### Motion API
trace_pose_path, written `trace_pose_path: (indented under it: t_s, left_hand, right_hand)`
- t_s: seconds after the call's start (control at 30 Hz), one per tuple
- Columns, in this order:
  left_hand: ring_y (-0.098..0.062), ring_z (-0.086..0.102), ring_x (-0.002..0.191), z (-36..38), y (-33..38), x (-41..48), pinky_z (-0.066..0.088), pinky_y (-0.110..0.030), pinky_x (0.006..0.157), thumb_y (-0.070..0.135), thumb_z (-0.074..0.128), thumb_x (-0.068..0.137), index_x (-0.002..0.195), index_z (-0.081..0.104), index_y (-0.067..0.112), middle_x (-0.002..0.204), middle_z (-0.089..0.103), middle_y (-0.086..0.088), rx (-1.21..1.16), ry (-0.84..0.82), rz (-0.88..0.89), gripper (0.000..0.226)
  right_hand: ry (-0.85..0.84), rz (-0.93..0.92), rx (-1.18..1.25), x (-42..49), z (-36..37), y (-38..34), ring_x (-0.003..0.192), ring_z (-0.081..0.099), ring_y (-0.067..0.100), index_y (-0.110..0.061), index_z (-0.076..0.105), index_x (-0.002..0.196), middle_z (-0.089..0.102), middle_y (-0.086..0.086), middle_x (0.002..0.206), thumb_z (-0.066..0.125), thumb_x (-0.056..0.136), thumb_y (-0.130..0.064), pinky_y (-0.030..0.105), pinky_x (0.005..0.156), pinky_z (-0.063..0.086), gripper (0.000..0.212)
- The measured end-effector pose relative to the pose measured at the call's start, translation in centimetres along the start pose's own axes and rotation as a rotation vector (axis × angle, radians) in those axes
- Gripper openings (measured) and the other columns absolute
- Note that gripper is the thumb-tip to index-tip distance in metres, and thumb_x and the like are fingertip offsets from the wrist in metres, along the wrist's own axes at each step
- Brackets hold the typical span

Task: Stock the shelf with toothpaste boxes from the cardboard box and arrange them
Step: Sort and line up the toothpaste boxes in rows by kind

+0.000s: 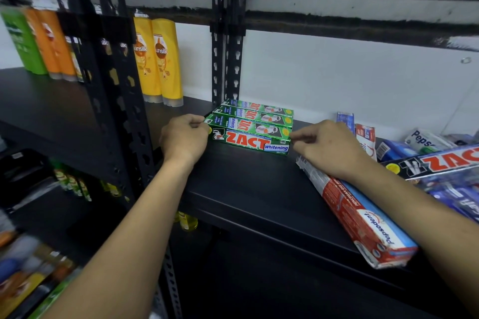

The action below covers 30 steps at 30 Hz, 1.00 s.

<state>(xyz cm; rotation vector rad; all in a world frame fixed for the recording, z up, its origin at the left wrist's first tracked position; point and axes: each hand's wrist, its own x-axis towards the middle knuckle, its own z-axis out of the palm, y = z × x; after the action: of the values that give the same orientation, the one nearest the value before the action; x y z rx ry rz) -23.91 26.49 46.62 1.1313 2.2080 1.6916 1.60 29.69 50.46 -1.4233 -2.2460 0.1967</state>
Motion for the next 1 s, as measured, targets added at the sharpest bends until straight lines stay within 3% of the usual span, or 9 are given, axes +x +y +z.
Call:
trace_pose_path:
  t_s: [0.3, 1.0]
  left_hand:
    - [-0.012, 0.066, 0.089, 0.15, -0.19, 0.13, 0.053, -0.026, 0.084, 0.028, 0.068, 0.087, 0.101, 0.077, 0.023, 0.094, 0.074, 0.006, -0.007, 0.023, 0.022, 0.018]
    - [-0.009, 0.063, 0.088, 0.27, -0.06, 0.37, 0.044, -0.021, 0.074, 0.028, 0.067, 0.086, 0.103, 0.074, 0.019, 0.093, 0.071, 0.007, -0.038, -0.016, 0.018, 0.021]
  right_hand:
    - [0.013, -0.011, -0.001, -0.07, -0.11, 0.02, 0.107, 0.063, 0.018, -0.034, 0.075, 0.109, 0.072, -0.011, 0.114, 0.055, 0.086, -0.030, 0.038, 0.094, 0.051, 0.031]
    - [-0.012, 0.011, 0.020, -0.04, -0.46, -0.25, 0.100, 0.065, 0.012, -0.030, 0.075, 0.108, 0.074, -0.010, 0.104, 0.060, 0.084, -0.029, 0.035, 0.094, 0.053, 0.028]
